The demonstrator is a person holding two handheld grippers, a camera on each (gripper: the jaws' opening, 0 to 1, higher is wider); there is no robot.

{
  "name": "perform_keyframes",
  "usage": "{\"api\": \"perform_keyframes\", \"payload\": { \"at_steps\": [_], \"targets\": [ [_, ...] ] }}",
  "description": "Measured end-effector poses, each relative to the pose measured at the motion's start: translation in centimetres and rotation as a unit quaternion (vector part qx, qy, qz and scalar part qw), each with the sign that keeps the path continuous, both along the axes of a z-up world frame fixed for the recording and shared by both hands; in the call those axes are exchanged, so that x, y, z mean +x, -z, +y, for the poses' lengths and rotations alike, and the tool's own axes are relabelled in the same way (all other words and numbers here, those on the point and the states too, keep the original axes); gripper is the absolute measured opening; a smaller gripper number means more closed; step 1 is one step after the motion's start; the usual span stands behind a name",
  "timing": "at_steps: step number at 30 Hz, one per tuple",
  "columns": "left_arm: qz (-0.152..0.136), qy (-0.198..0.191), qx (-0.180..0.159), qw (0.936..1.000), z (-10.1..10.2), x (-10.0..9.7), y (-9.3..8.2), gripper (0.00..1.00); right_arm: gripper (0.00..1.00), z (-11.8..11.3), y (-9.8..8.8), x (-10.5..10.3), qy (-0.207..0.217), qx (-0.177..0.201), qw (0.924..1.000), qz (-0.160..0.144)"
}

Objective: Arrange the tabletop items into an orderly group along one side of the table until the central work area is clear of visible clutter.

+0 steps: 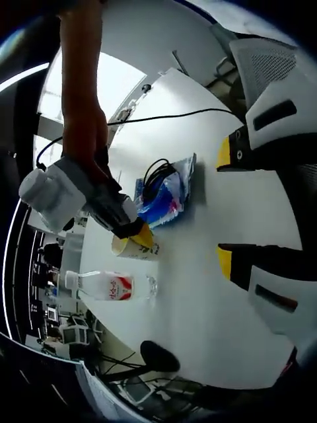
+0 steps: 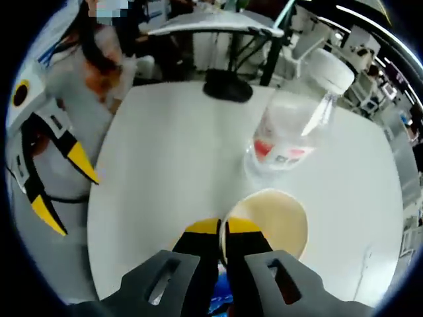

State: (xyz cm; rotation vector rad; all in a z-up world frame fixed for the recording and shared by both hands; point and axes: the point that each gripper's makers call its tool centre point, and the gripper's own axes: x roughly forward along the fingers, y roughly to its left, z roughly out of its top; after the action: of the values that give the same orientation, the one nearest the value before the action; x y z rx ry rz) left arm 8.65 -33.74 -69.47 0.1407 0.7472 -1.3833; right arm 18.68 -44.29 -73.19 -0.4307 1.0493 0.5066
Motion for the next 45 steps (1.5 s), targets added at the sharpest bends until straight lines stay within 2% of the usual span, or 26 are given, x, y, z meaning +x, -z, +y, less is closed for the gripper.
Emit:
{"api": "perform_keyframes", "payload": {
  "at_steps": [5, 17, 20, 25, 32, 36, 45],
  "targets": [
    [0.006, -0.010, -0.001, 0.9999, 0.5, 0.2, 0.1, 0.42, 0.00, -0.5, 0.7, 0.7, -0.009, -0.010, 0.9999, 0.007],
    [0.012, -0.025, -0.001, 0.9996, 0.7, 1.0, 0.1, 0.42, 0.00, -1.4, 1.1, 2.3, -0.025, -0.032, 0.9992, 0.005],
    [0.012, -0.026, -0.003, 0.9996, 0.5, 1.1, 0.0, 0.42, 0.04, -1.6, 1.1, 2.5, -0.023, -0.034, 0.9991, 0.005],
    [0.012, -0.030, -0.004, 0.9995, 0.4, 1.1, -0.1, 0.42, 0.12, -1.8, 0.5, 2.7, -0.014, -0.032, 0.9993, -0.012],
    [0.016, -0.030, -0.006, 0.9994, 0.1, 0.8, 0.0, 0.42, 0.18, -2.8, -0.2, 2.3, 0.012, -0.027, 0.9988, -0.040],
    [0.018, -0.028, -0.010, 0.9994, -0.1, 0.6, -0.1, 0.42, 0.17, -3.2, -0.9, 2.4, 0.029, -0.019, 0.9978, -0.056],
    [0.019, -0.028, -0.012, 0.9994, 0.0, 0.3, -0.2, 0.42, 0.18, -3.2, -0.6, 2.9, 0.035, -0.022, 0.9974, -0.059]
  ]
}}
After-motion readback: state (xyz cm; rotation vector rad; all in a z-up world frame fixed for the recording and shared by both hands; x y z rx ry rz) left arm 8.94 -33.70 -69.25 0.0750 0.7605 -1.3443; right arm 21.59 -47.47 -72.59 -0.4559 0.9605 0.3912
